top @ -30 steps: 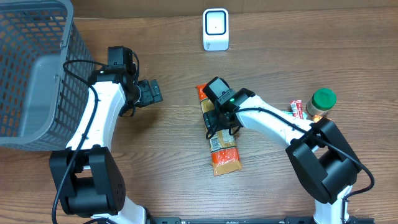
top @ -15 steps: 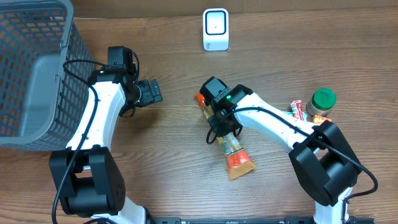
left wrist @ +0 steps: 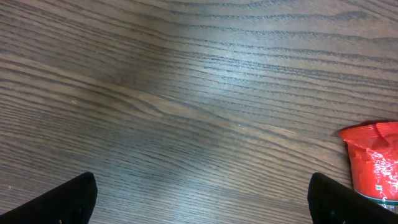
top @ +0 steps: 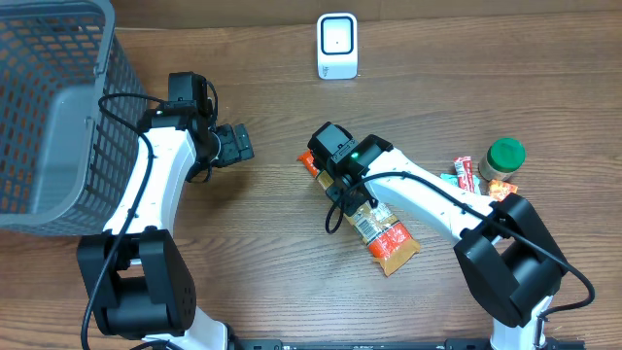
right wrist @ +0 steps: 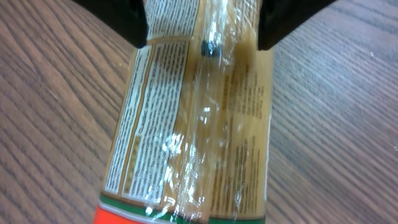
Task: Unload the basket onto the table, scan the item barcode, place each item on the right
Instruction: 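Grasp the spaghetti packet middle with the right gripper and rotate it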
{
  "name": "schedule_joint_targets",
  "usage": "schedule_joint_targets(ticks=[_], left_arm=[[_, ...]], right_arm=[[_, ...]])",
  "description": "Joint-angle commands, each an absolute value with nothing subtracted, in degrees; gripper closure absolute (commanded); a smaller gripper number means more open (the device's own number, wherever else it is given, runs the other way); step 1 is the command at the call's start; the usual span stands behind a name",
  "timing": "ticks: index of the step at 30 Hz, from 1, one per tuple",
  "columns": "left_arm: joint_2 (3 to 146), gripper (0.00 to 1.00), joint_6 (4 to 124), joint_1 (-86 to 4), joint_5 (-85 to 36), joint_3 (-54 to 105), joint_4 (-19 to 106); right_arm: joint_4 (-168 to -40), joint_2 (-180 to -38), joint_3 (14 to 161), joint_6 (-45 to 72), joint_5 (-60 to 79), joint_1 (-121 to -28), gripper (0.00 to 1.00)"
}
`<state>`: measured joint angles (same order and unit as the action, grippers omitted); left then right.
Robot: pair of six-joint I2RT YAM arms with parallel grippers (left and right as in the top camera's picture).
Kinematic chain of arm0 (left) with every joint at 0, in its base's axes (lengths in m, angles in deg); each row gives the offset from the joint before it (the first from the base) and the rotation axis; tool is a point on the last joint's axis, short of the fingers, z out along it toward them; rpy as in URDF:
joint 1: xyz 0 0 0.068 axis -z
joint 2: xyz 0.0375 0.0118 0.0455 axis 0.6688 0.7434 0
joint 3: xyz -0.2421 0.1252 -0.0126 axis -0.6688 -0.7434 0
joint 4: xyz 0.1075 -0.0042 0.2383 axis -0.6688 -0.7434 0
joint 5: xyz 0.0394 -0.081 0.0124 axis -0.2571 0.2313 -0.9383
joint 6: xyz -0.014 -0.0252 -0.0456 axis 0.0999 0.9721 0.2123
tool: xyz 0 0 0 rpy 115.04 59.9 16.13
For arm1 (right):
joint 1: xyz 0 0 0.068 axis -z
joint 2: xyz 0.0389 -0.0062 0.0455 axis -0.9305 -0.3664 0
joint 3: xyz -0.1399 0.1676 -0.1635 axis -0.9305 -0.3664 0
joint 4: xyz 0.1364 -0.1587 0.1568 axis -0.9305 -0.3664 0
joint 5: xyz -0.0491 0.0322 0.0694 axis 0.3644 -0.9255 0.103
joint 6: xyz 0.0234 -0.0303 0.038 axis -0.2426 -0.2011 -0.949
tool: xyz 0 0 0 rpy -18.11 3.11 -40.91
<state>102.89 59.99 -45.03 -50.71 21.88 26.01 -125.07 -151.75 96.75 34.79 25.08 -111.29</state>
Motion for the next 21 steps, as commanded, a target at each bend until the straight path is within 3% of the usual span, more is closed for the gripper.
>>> schedule_joint_targets(ticks=[1,8,11,21], left_arm=[[101.74,0.00,58.92,-44.96,-51.25,22.62,25.97],[101.74,0.00,58.92,-44.96,-51.25,22.62,25.99],[101.74,0.00,58.92,-44.96,-51.25,22.62,25.97],[101.74,0.00,58.92,-44.96,-51.25,22.62,25.97]], right_arm=[[-123.02,-149.36,94.71,35.05,24.67,-111.23,0.40],[-117.75,-149.52,90.08,35.03,24.71,-111.14,0.23],[-116.92,-149.52,88.88,34.81,24.69,-111.14,0.21],[-118.23,-149.14,87.61,34.83,19.60,-111.14,0.41]])
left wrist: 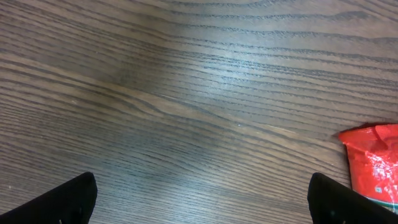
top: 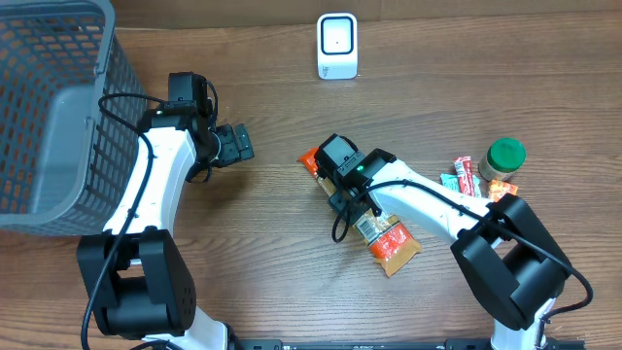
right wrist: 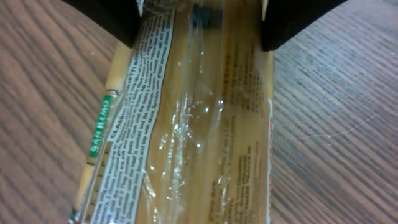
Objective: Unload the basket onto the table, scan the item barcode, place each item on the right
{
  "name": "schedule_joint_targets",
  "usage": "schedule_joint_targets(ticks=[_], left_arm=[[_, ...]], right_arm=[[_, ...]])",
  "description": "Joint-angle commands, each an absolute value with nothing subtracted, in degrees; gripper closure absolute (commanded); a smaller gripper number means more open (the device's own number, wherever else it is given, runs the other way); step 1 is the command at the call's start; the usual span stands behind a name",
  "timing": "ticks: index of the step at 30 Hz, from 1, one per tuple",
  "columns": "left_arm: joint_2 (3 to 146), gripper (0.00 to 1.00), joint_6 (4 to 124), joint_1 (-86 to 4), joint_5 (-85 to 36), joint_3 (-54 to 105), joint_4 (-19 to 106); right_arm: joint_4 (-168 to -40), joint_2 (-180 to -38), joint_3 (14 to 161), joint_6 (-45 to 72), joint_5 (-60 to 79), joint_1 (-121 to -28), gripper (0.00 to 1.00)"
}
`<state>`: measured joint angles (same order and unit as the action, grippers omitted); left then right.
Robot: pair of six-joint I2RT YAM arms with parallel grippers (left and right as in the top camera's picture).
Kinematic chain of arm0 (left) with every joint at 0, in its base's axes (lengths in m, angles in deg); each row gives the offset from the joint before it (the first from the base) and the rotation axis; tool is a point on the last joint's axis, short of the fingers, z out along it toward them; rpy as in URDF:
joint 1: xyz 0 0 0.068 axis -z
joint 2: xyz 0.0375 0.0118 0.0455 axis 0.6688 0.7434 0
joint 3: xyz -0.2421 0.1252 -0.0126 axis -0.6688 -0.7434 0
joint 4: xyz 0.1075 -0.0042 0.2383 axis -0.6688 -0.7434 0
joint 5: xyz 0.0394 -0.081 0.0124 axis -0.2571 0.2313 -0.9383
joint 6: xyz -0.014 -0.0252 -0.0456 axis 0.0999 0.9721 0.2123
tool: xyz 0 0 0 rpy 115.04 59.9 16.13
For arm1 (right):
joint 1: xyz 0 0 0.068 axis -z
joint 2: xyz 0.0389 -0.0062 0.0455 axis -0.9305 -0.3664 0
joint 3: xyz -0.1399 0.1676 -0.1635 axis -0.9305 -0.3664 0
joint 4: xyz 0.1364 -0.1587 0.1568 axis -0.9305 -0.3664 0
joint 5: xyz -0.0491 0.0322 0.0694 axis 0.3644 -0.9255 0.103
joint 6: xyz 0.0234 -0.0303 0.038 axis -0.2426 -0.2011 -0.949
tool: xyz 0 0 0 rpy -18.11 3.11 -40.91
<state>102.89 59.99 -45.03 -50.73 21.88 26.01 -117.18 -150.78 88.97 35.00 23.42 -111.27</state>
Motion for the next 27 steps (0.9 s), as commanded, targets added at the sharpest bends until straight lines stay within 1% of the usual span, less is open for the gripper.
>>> schedule_joint_targets(ticks=[1,3,5,6,7,8,9,12,14,19,22,26,27], left_arm=[[101.74,0.00,58.92,-44.96,-51.25,22.62,25.99],[101.74,0.00,58.92,-44.96,-51.25,22.62,25.99],[101.74,0.00,58.92,-44.96,-51.25,22.62,25.97],[101.74,0.00,58.92,-44.96,-51.25,22.62,25.99],[101.74,0.00,58.92,-44.96,-51.25,22.62,25.99],[101.74,0.00,58.92,-44.96,-51.25,22.62,25.97],[101.74,0.00,58.92,-44.96,-51.25,22.62,25.99],[101.74,0.00,58.92,-44.96,-51.25,22.62,25.97],[101.74,0.00,58.92,-44.96,-51.25,22.62,25.97],[101.74,0.00,58.92,-44.96,-51.25,22.62,25.99],[101.74,0.00,58.92,-44.96,-51.25,22.62,25.99],[101.74,0.00,58.92,-44.96,-51.25,22.62,25.99],[101.74,0.00,58.92,-44.96,-51.25,22.62,25.99]], right_arm=[[-118.23,-149.08,87.61,34.83,19.27,-111.14,0.42],[-118.15,-148.88,87.61,34.90,19.27,-111.14,0.44],[-117.97,-148.88,87.61,34.90,19.27,-111.14,0.44],[-117.99,-148.88,87.61,34.96,19.27,-111.14,0.42],[-117.95,-148.88,87.61,35.09,19.29,-111.14,0.37],[-117.77,-148.88,87.59,35.09,19.47,-111.14,0.28],[-117.45,-148.90,87.59,35.07,19.93,-111.14,0.24],[-115.68,-148.90,87.39,35.09,22.64,-111.14,0.15],[-114.06,-148.93,87.02,35.07,22.92,-111.14,0.12],[-112.48,-149.10,86.23,35.05,22.57,-111.14,0.13],[-112.44,-149.30,85.97,35.00,22.26,-111.14,0.16],[-112.66,-149.47,85.95,35.03,22.24,-111.14,0.29],[-112.64,-149.47,85.95,35.05,22.24,-111.14,0.35]])
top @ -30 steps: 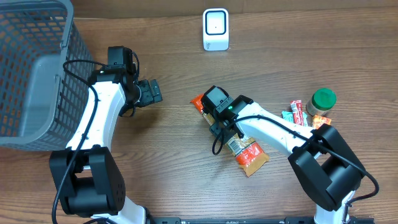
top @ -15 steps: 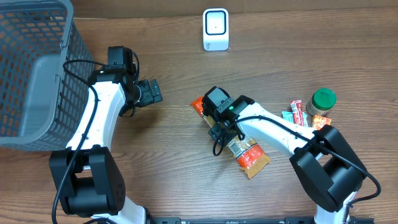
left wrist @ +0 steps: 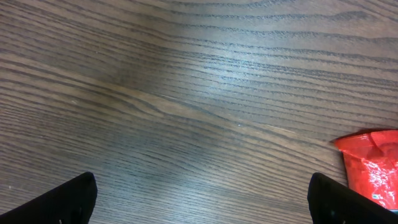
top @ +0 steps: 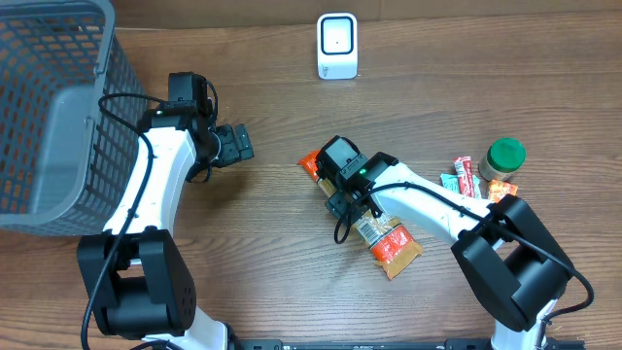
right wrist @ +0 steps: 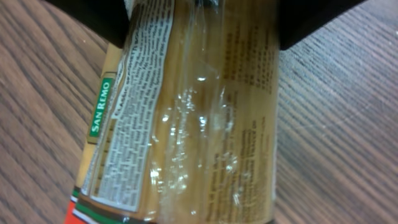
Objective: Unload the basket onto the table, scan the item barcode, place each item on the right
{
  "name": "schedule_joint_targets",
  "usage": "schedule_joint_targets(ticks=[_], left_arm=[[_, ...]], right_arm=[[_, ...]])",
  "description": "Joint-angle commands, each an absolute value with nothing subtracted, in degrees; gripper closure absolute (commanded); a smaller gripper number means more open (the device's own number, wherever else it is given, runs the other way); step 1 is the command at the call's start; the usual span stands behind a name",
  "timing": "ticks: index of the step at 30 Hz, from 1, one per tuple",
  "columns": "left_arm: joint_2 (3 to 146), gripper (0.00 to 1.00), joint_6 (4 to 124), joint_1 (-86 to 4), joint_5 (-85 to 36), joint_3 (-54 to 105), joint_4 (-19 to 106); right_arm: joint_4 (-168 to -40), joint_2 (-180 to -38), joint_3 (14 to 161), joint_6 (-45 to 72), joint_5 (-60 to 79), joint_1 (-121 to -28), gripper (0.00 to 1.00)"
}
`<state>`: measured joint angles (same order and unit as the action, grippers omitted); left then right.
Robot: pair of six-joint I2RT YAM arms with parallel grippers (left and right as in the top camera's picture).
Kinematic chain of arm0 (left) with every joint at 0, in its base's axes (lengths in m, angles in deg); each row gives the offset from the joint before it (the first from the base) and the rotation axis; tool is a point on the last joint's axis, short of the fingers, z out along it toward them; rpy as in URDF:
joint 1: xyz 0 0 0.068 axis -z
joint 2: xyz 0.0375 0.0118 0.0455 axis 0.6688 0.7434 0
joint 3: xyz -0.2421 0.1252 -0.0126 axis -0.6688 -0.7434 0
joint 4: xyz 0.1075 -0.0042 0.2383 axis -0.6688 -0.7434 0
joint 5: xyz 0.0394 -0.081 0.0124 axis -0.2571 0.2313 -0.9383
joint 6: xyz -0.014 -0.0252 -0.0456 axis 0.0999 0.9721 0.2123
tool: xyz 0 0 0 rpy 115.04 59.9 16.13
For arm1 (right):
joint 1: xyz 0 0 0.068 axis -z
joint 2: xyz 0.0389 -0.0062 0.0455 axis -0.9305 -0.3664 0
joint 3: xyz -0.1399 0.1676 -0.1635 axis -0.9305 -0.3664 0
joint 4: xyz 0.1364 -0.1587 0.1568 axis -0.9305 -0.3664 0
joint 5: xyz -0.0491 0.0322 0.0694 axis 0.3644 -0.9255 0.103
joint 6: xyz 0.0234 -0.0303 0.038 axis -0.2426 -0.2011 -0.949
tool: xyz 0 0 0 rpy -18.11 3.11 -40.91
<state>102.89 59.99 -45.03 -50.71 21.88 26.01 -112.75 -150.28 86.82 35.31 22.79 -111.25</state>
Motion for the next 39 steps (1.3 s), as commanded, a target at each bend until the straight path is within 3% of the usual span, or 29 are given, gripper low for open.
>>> schedule_joint_targets(ticks=[1,4,11,18,24,27,34,39], left_arm=[[101.74,0.00,58.92,-44.96,-51.25,22.62,25.97],[101.74,0.00,58.92,-44.96,-51.25,22.62,25.97],[101.74,0.00,58.92,-44.96,-51.25,22.62,25.99],[101.74,0.00,58.92,-44.96,-51.25,22.62,25.99],[101.74,0.00,58.92,-44.96,-51.25,22.62,25.99],[101.74,0.00,58.92,-44.96,-51.25,22.62,25.99],[101.74,0.00,58.92,-44.96,-51.25,22.62,25.97],[101.74,0.00,58.92,-44.96,-51.25,22.62,25.99]], right_arm=[[-112.64,-149.47,85.95,35.03,22.24,-111.14,0.40],[-112.70,-149.45,85.95,35.03,22.13,-111.14,0.50],[-112.94,-149.45,85.95,35.07,19.45,-111.14,0.52],[-112.88,-149.45,85.99,35.07,19.45,-111.14,0.66],[-113.10,-149.45,85.99,35.07,19.45,-111.14,0.59],[-113.29,-149.45,85.99,35.09,19.47,-111.14,0.48],[-112.86,-149.45,85.99,35.07,21.83,-111.14,0.49],[-112.88,-149.45,85.99,35.07,21.83,-111.14,0.78]])
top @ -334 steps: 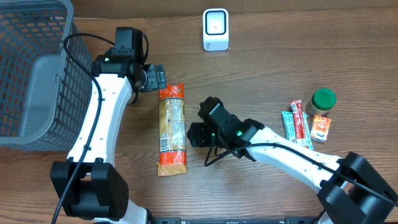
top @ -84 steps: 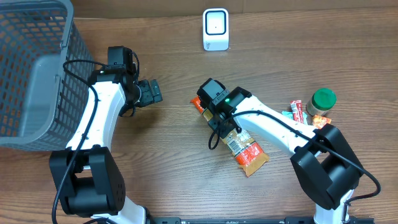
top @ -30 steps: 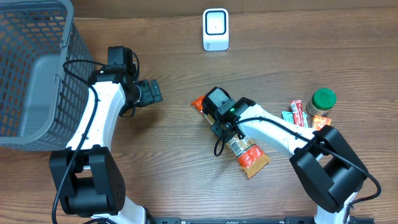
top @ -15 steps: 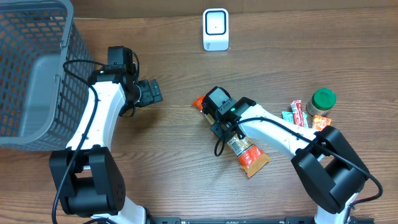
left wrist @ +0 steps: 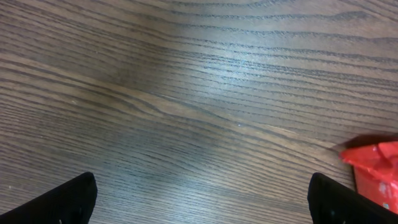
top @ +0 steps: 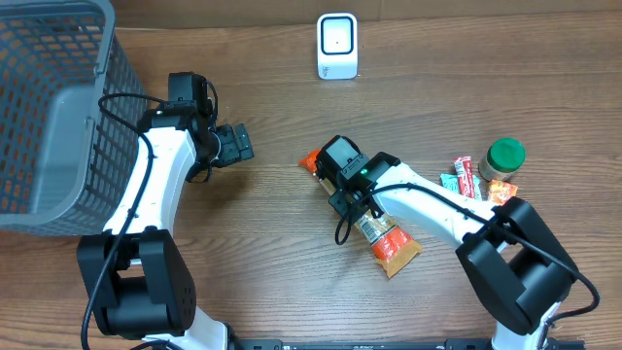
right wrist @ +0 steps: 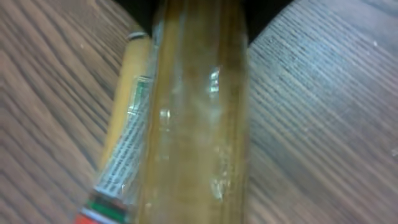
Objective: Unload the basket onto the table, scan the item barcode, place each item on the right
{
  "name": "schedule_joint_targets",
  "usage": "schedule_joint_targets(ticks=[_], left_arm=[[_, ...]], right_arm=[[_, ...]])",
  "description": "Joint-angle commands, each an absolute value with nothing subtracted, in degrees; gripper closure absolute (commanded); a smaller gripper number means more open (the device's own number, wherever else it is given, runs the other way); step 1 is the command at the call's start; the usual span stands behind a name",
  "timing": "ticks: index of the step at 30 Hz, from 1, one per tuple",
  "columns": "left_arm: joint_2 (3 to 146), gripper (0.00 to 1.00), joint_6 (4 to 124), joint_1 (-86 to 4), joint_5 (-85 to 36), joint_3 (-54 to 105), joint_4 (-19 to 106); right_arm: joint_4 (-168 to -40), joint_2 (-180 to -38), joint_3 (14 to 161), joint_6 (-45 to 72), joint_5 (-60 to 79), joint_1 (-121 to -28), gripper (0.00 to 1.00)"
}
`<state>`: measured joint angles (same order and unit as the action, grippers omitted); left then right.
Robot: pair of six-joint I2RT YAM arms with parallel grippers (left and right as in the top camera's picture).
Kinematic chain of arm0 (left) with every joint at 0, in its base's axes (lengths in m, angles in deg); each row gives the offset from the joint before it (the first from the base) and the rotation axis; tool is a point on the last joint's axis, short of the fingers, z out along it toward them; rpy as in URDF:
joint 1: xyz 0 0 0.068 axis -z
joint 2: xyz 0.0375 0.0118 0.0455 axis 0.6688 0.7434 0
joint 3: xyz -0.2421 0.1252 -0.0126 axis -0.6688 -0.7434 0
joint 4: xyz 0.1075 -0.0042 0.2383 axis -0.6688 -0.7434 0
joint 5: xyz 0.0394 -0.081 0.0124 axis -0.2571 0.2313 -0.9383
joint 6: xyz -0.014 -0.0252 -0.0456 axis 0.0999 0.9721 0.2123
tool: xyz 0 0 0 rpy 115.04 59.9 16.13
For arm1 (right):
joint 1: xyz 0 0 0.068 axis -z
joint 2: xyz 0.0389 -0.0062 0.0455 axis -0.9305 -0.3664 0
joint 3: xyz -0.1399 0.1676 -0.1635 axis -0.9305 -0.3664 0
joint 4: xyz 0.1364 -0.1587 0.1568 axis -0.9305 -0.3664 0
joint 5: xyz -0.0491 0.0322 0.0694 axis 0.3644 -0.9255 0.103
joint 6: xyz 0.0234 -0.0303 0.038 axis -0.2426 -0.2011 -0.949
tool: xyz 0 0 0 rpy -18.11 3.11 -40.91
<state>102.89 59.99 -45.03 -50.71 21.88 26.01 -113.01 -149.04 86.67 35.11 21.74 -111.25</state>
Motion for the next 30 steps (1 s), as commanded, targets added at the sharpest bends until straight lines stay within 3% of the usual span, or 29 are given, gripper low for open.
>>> schedule_joint_targets(ticks=[1,3,6,17,30], left_arm=[[101.74,0.00,58.92,-44.96,-51.25,22.62,25.99],[101.74,0.00,58.92,-44.96,-51.25,22.62,25.99],[101.74,0.00,58.92,-44.96,-51.25,22.62,25.99],[101.74,0.00,58.92,-44.96,-51.25,22.62,25.97],[101.74,0.00,58.92,-44.96,-51.25,22.62,25.99]], right_arm=[[-112.86,-149.43,86.02,35.07,21.83,-111.14,0.82],[-112.92,-149.34,86.34,34.55,21.72,-111.14,0.92],[-113.73,-147.37,87.17,33.74,21.63,-111.69,0.96],[-115.30,-136.53,87.24,33.76,21.11,-113.61,0.96],[-115.50,-135.90,87.22,33.76,17.70,-113.48,0.96]])
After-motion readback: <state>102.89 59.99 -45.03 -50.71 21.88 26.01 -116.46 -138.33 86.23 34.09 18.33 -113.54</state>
